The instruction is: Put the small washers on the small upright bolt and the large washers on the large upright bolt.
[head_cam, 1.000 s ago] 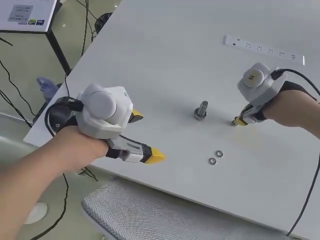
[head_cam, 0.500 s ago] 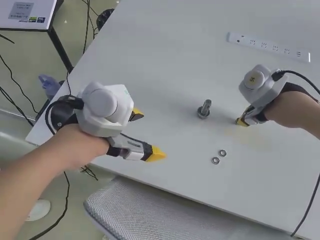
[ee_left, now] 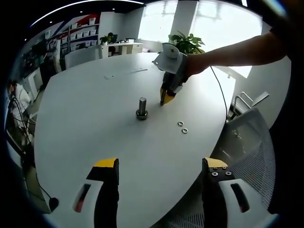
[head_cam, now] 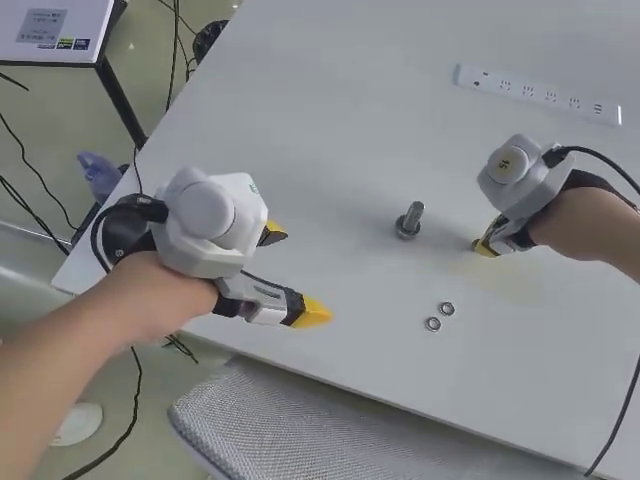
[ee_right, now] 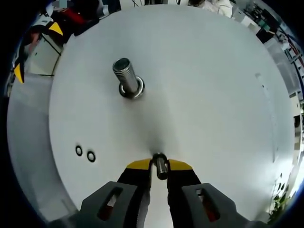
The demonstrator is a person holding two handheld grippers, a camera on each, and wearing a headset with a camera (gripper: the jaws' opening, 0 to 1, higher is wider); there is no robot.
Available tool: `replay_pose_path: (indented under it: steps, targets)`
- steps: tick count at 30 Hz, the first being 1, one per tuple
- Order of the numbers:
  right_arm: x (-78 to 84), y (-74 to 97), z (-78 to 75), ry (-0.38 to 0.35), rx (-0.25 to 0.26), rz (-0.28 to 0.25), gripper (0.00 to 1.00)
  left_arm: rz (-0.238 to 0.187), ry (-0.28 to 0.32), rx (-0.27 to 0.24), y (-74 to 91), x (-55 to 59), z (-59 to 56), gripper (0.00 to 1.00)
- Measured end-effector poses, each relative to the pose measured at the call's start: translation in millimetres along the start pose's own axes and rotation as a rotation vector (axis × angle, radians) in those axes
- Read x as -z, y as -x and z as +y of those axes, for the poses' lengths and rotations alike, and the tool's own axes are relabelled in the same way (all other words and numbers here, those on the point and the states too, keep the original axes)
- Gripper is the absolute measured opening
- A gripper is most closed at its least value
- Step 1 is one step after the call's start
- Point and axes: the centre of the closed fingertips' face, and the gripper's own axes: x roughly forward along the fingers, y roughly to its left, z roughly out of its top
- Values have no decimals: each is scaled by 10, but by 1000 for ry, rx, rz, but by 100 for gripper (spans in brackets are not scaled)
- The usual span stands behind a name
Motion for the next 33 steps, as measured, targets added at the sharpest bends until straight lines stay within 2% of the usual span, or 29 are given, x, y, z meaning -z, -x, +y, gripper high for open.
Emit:
replay_pose_path:
  steps: [8, 14, 18, 21, 29, 33]
  targets:
    - [-3, 5, 9, 1, 1, 2, 12, 2, -1, -3, 3, 11, 4, 70]
    - [2, 7, 6, -25, -11, -5, 13, 3, 2, -3, 6, 26, -7, 70]
    - [-56, 20, 0, -36, -12, -44, 23, 2, 5, 0, 1, 27, -24, 70]
    - [-26, 10, 10, -28, -19, -20, 22, -2, 6, 4, -2, 20, -41, 70]
    - [-37, 38, -9, -13, -9, -26, 22, 0, 2, -4, 21, 32, -42, 70]
    - [-67, 113, -7, -6, -6, -35, 22, -5, 2, -7, 44, 25, -55, 70]
